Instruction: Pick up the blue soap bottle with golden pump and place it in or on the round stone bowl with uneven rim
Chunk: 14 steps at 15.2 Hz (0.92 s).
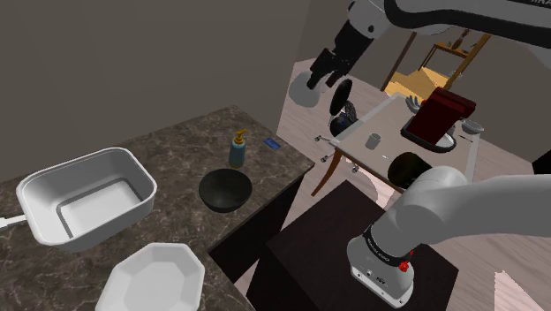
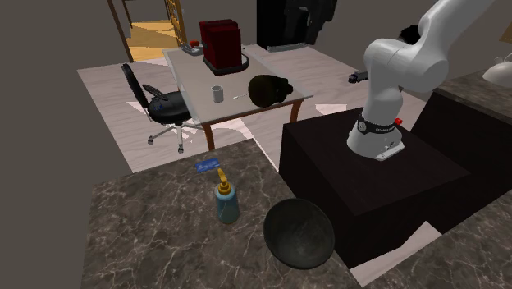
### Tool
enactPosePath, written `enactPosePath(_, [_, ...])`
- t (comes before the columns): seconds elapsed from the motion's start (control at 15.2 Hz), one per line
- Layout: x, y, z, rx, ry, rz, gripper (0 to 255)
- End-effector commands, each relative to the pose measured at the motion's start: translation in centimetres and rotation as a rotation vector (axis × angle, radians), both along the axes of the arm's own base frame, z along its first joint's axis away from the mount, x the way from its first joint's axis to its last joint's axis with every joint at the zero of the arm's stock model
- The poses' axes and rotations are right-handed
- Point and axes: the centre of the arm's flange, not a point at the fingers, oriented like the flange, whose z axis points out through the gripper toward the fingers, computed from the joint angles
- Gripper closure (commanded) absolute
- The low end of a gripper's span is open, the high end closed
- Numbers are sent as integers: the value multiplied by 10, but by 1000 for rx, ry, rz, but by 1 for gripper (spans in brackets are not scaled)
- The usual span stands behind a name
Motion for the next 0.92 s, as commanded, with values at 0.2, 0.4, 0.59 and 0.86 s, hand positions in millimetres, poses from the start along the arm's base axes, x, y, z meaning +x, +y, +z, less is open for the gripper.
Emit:
enactPosePath(0.2, [31, 25, -53, -9, 6, -60, 0])
enactPosePath(0.4, [51, 39, -85, -15, 10, -95, 0])
enactPosePath(0.59, [71, 52, -117, -21, 15, -130, 0])
enactPosePath(0.86, [99, 69, -160, -28, 21, -177, 0])
